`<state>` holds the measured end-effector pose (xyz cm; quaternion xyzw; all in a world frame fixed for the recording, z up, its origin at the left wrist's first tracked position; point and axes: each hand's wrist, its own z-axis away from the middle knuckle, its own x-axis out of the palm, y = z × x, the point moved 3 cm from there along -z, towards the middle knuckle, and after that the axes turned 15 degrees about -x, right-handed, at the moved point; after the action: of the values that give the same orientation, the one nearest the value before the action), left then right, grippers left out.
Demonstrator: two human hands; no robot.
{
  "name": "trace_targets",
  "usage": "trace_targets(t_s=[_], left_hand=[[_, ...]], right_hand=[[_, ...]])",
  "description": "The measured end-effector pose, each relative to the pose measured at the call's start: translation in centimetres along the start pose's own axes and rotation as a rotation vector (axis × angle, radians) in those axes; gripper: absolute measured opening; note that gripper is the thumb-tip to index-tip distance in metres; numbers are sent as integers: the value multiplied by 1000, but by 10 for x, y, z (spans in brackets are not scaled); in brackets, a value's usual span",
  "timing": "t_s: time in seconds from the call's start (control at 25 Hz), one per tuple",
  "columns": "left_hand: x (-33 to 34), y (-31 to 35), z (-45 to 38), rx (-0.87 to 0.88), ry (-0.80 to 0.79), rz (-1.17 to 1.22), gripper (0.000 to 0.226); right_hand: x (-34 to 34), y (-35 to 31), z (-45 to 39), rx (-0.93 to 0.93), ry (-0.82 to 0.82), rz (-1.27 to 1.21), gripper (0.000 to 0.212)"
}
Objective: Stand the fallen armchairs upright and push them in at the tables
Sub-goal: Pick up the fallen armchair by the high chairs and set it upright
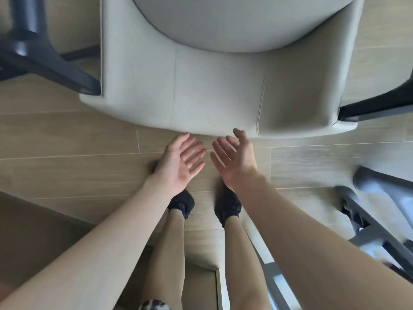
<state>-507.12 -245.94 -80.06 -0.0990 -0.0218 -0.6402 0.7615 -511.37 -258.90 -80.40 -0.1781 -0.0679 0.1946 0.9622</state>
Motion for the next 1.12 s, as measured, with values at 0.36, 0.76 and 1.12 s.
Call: trace_targets(t_s=[0.36, 0.76, 1.12], left_hand=[[-18, -1, -139, 0, 38, 16, 54], [-42, 13, -248, 93, 184, 146, 62], [-44, 40, -293, 217, 99, 227, 77]], right_hand=[[-26, 72, -116, 41, -20, 19, 44], [-32, 121, -220, 35, -8, -45, 83], [-23, 111, -277, -107, -27, -173, 89]])
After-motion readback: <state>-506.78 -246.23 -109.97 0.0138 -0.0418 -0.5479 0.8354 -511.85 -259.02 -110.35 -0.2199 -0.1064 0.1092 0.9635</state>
